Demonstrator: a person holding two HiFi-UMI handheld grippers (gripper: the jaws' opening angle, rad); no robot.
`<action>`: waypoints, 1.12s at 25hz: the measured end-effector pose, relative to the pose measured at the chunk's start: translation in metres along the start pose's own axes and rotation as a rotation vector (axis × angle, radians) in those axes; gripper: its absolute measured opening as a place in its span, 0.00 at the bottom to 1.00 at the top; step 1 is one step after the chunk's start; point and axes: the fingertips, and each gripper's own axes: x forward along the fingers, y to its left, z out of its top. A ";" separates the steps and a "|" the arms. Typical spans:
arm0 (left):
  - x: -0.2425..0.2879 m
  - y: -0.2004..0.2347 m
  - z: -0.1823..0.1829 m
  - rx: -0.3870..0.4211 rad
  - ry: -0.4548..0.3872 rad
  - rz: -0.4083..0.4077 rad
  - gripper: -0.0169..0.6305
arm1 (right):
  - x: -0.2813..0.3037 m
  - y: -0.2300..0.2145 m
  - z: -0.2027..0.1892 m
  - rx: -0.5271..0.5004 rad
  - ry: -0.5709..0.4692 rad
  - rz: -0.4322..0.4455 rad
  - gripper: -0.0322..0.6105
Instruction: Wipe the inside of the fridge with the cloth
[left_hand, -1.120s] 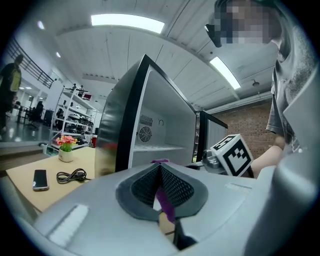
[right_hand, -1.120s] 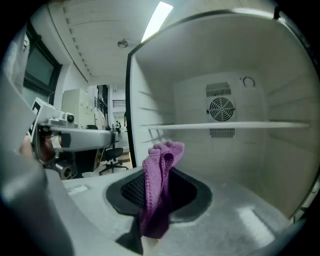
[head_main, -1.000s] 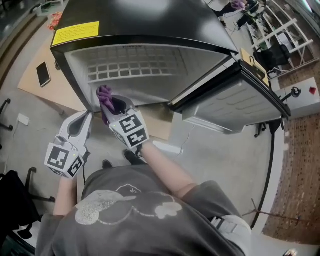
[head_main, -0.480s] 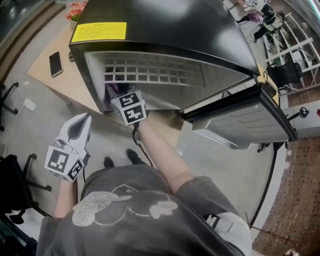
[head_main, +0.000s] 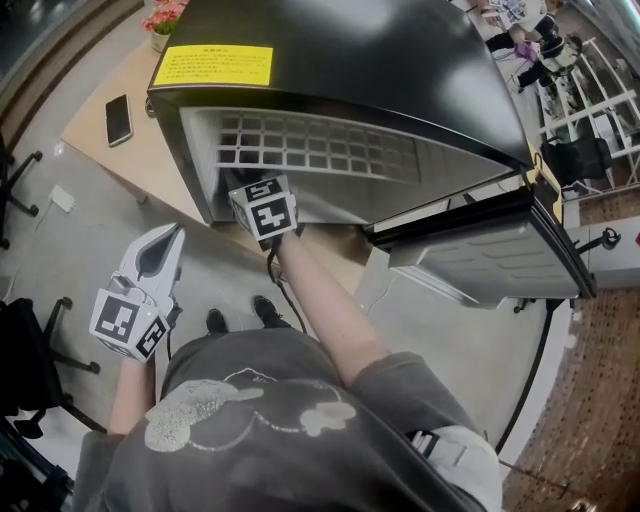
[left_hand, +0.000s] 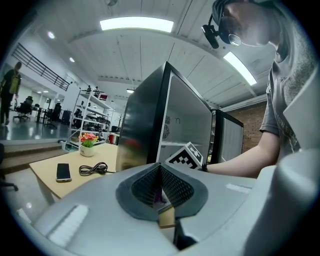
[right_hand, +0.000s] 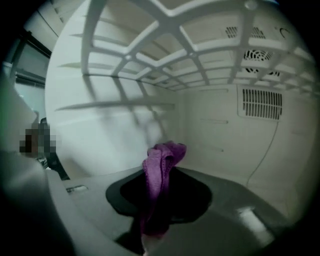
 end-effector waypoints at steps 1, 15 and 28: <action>0.001 -0.001 0.000 0.002 0.000 -0.003 0.05 | 0.001 0.002 -0.008 -0.007 0.023 0.005 0.19; 0.016 -0.030 -0.006 0.002 0.003 -0.061 0.05 | -0.045 -0.094 -0.064 0.043 0.181 -0.275 0.19; 0.027 -0.049 -0.007 -0.001 0.000 -0.105 0.05 | -0.125 -0.185 -0.110 0.159 0.229 -0.581 0.19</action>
